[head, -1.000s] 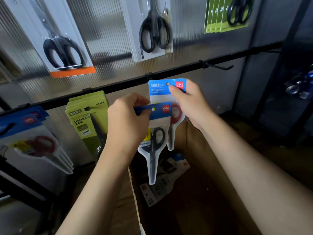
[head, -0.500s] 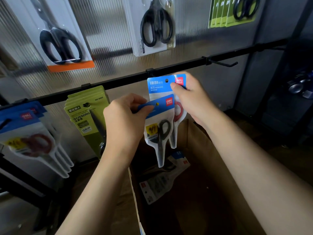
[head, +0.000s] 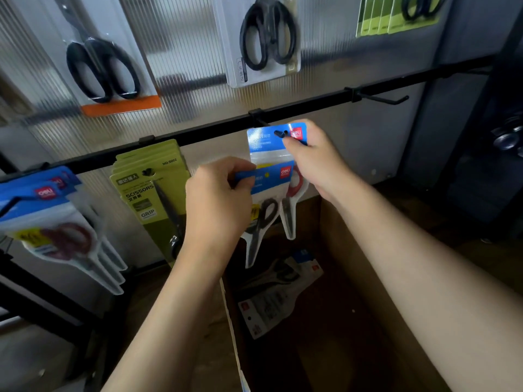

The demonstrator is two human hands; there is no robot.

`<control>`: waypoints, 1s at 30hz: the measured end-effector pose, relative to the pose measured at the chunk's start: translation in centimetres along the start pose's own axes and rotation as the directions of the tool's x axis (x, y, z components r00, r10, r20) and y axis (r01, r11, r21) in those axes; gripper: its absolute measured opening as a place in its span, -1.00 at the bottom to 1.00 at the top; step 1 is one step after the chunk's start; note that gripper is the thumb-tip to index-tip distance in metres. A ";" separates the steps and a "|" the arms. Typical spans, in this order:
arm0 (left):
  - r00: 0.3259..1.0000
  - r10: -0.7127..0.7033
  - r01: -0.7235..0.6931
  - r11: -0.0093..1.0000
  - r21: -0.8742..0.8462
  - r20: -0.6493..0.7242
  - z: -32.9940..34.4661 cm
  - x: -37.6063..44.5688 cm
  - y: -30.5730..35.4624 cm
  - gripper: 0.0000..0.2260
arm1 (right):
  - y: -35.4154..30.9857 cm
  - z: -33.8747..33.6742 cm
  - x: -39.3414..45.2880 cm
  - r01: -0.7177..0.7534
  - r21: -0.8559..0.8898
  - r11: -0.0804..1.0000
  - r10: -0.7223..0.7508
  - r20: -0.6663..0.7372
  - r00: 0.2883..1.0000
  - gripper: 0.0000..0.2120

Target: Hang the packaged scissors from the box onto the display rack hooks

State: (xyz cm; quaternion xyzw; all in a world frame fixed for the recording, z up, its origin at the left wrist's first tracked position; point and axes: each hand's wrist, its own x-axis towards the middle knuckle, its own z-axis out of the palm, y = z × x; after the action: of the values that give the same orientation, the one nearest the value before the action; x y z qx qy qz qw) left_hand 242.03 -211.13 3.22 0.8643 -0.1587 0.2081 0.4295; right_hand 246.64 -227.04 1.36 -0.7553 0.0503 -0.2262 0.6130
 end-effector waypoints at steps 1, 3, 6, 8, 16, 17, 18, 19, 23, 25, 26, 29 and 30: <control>1.000 -0.004 0.004 1.000 -0.004 0.004 0.0 0.1 -0.1 -0.82 | 0.2 0.3 0.3 -0.007 -0.002 1.000 0.007 -0.016 1.000 -0.92; 1.000 -0.012 0.012 1.000 -0.020 0.017 0.1 0.2 -0.2 -0.83 | 0.4 0.9 1.1 -0.024 -0.011 1.000 0.024 -0.037 0.999 -0.89; 0.999 -0.013 0.014 0.999 -0.048 0.030 0.2 0.1 -0.2 -0.84 | 0.6 1.7 2.1 -0.060 0.007 0.998 0.060 -0.025 0.998 -0.86; 1.000 -0.017 0.018 0.998 -0.060 0.024 0.3 0.2 -0.2 -0.84 | 0.5 1.9 2.6 -0.090 0.033 0.995 0.090 0.005 0.996 -0.84; 1.000 -0.001 0.004 0.992 -0.129 0.023 0.2 1.1 0.3 -0.80 | 1.3 1.0 3.4 -0.112 -0.023 0.993 0.112 -0.022 0.993 -0.74; 1.000 0.002 0.001 0.990 -0.141 0.023 0.3 1.4 0.5 -0.79 | 1.8 0.5 3.2 -0.139 -0.033 0.990 0.137 -0.050 0.989 -0.74; 1.000 0.007 -0.003 0.989 -0.151 0.024 0.5 1.6 0.8 -0.78 | 2.4 0.0 2.8 -0.164 -0.059 0.985 0.159 -0.084 0.984 -0.75; 1.000 0.013 -0.009 0.988 -0.157 0.024 0.7 1.8 1.1 -0.77 | 2.9 -0.5 2.4 -0.175 -0.144 0.974 0.157 -0.131 0.979 -0.75; 0.999 -0.001 0.010 0.980 -0.198 0.045 1.9 2.9 1.7 -0.77 | 5.0 -2.4 0.5 -0.138 -0.565 0.813 0.023 -0.207 0.978 -0.74; 0.997 -0.039 0.055 0.964 -0.259 0.065 2.4 3.4 1.7 -0.79 | 6.3 -2.9 -0.4 -0.111 -0.638 0.762 -0.015 -0.190 0.982 -0.78; 0.995 -0.061 0.081 0.952 -0.296 0.077 2.6 3.6 1.8 -0.80 | 6.9 -3.1 -0.9 -0.115 -0.658 0.744 -0.016 -0.189 0.982 -0.79; 0.991 -0.098 0.126 0.923 -0.363 0.093 3.1 4.0 2.2 -0.81 | 8.3 -3.0 -2.4 -0.142 -0.704 0.696 0.029 -0.170 0.985 -0.76; 0.990 -0.104 0.131 0.915 -0.382 0.091 3.2 4.1 2.3 -0.81 | 8.7 -2.9 -2.9 -0.141 -0.720 0.680 0.040 -0.156 0.987 -0.75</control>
State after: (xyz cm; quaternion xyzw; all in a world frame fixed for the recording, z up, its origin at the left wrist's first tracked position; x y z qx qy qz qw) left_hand 245.26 -215.47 5.08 0.7770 -0.1590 0.1167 0.5978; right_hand 244.70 -230.72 -7.26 -0.9170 0.2124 -0.2049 0.2685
